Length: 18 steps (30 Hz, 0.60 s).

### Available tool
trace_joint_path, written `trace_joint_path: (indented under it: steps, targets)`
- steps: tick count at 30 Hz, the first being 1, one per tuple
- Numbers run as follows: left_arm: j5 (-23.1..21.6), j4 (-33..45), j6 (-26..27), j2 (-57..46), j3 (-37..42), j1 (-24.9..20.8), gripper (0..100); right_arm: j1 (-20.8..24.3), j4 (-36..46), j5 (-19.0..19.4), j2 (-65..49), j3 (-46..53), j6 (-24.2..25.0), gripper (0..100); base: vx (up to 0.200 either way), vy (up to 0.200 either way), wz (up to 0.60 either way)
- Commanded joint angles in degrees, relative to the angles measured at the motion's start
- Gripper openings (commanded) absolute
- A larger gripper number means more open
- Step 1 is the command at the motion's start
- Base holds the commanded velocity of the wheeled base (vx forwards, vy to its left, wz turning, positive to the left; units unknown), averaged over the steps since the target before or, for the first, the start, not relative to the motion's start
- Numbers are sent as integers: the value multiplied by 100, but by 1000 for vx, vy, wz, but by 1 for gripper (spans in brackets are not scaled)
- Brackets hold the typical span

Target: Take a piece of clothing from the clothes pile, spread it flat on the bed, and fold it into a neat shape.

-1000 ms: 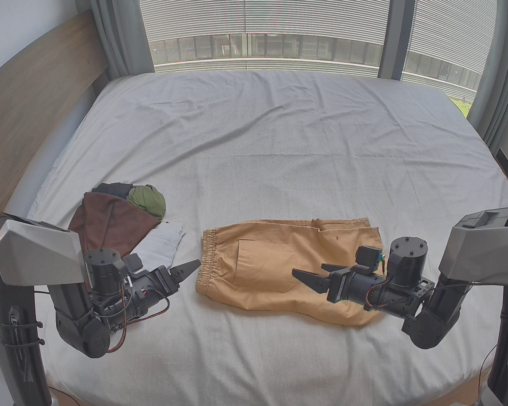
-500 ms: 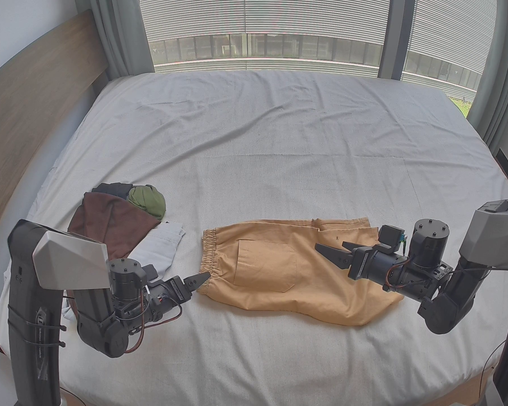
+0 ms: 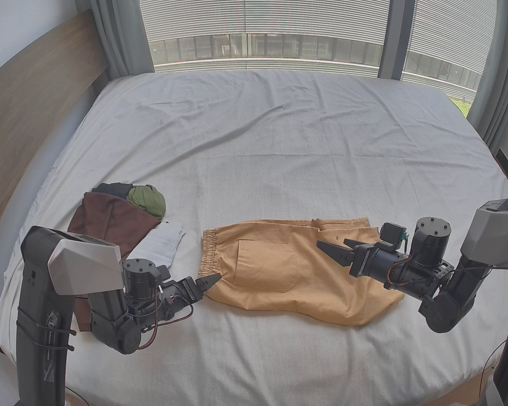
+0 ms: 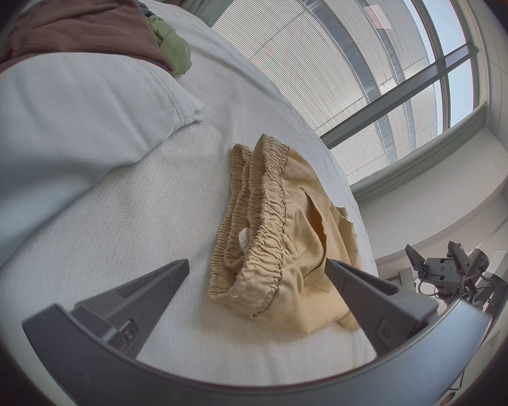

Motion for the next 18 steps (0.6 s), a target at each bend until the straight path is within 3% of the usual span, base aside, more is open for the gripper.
trace_joint_path:
  steps: [1,18]
  targets:
    - [1,109,-3,35,-195,-58,100,4,-3,8,-3,-10,1,100,0,0,0]
    - [-7,619,-29,114,-1057,-277,100,13,-12,35,-3,-1,1,100,0,0,0]
